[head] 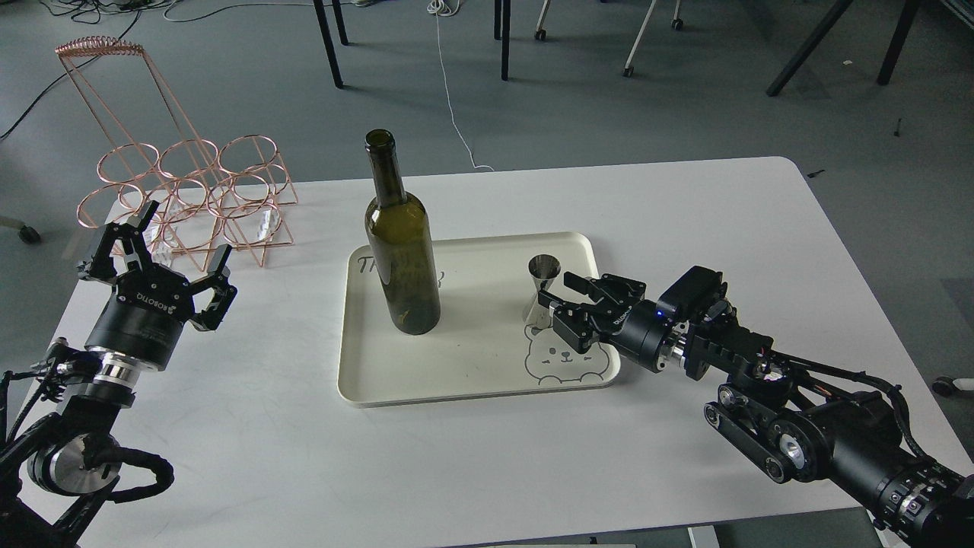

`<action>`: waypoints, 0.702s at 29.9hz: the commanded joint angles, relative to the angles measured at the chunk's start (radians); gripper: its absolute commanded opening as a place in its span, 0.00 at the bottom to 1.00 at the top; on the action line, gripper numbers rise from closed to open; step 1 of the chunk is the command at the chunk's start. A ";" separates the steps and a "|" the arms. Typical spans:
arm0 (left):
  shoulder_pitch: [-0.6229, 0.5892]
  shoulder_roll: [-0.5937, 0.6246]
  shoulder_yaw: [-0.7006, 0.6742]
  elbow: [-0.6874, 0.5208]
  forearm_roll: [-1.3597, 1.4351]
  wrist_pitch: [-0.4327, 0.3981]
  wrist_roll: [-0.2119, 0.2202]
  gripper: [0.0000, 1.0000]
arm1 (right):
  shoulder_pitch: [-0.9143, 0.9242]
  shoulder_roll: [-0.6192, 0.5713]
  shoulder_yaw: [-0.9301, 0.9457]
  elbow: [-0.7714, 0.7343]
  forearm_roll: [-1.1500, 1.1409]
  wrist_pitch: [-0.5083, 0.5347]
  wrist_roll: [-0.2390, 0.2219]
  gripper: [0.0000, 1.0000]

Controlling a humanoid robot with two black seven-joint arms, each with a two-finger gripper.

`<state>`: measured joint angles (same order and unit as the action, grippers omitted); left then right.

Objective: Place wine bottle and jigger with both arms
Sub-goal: 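Lower the right gripper around the jigger and close it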

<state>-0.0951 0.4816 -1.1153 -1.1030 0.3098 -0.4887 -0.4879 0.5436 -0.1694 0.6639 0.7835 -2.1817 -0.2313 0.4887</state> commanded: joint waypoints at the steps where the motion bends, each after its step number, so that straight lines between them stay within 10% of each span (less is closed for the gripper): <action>1: 0.002 0.000 0.002 0.000 0.000 0.000 0.000 0.99 | 0.012 0.013 -0.015 -0.013 0.000 0.000 0.000 0.56; 11: 0.002 -0.001 0.002 0.000 0.000 0.000 0.000 0.99 | 0.032 0.033 -0.043 -0.049 0.000 -0.022 0.000 0.54; 21: 0.002 0.000 0.000 -0.001 0.000 0.000 0.000 0.99 | 0.039 0.033 -0.049 -0.049 0.000 -0.034 0.000 0.25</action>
<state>-0.0936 0.4815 -1.1151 -1.1030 0.3098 -0.4887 -0.4879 0.5775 -0.1365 0.6160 0.7348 -2.1816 -0.2636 0.4887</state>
